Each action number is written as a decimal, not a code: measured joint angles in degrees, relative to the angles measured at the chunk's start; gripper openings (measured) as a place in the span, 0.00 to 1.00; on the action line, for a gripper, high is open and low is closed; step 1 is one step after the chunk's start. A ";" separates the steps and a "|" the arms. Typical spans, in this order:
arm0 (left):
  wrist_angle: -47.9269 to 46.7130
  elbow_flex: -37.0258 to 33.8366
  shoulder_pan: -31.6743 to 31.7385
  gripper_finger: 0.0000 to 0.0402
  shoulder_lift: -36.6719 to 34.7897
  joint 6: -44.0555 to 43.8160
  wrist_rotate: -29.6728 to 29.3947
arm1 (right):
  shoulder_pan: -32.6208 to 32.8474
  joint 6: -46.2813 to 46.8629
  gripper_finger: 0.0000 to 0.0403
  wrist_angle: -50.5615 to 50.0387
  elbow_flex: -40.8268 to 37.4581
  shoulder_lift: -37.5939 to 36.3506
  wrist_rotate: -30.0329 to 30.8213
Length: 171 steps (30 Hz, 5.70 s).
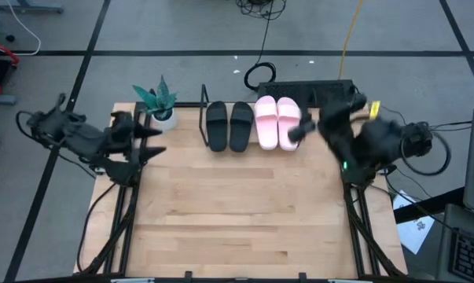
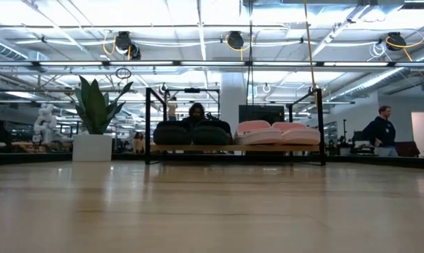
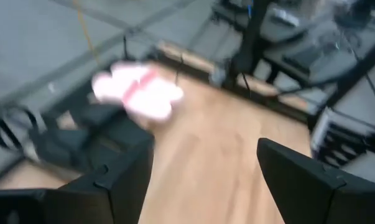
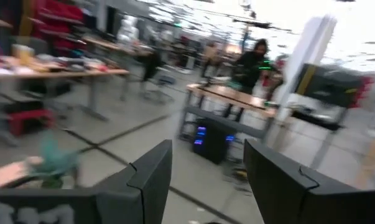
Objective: Pick and place slides into the shelf
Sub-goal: Return to Home Position
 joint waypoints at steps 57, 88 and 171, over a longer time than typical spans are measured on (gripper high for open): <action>18.58 -45.48 4.50 0.72 -35.27 4.70 -8.91 | -6.53 53.57 0.47 -27.23 -59.54 -55.50 -45.40; 32.54 -51.98 20.26 0.72 -29.67 19.21 7.50 | -12.54 46.00 0.47 -27.44 -63.18 -57.54 -60.46; 47.39 -79.62 29.69 0.72 -48.62 18.99 15.71 | -29.02 43.61 0.47 4.76 -103.69 -79.34 -82.79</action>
